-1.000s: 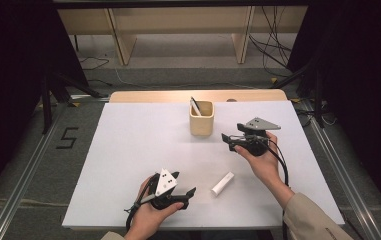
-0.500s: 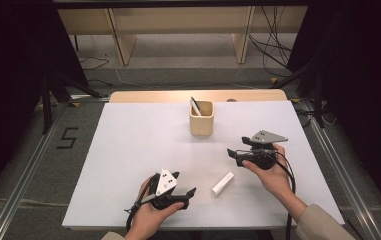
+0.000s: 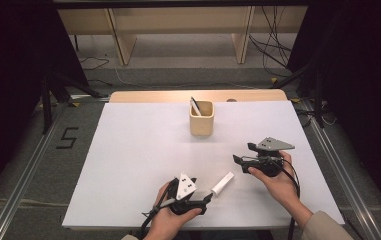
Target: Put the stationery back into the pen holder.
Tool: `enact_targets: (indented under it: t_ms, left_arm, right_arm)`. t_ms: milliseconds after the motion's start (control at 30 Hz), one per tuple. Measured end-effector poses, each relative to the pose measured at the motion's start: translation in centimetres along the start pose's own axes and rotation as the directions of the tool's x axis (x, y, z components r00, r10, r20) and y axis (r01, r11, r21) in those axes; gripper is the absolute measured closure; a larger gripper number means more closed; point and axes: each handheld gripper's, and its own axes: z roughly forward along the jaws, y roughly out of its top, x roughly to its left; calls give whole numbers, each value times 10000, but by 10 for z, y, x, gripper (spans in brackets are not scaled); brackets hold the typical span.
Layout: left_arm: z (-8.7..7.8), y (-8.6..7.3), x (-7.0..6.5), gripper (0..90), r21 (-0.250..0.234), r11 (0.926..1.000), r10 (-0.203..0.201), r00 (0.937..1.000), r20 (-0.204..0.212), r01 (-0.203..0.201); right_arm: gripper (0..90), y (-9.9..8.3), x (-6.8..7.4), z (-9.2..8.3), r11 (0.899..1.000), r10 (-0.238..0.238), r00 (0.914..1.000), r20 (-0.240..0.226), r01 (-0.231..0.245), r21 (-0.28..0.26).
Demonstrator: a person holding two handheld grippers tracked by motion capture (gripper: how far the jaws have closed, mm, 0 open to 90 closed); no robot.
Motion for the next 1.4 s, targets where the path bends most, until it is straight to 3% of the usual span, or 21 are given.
enact_targets:
  t_ms: [333, 700, 1400]
  left_arm:
    - [27, 2, -17, 357, 394, 9986, 345, 9993, -128, -340]
    - [50, 12, -21, 427, 581, 9969, 545, 9979, -361, -523]
    - [62, 19, -20, 532, 1046, 9936, 455, 9985, -315, -419]
  right_arm:
    - [261, -2, -3, 2, 9998, 159, 9999, 38, -160, 73]
    - [261, -3, -4, 5, 9997, 208, 9998, 35, -208, 83]
    - [261, -4, -5, 6, 9996, 197, 9998, 26, -198, 186]
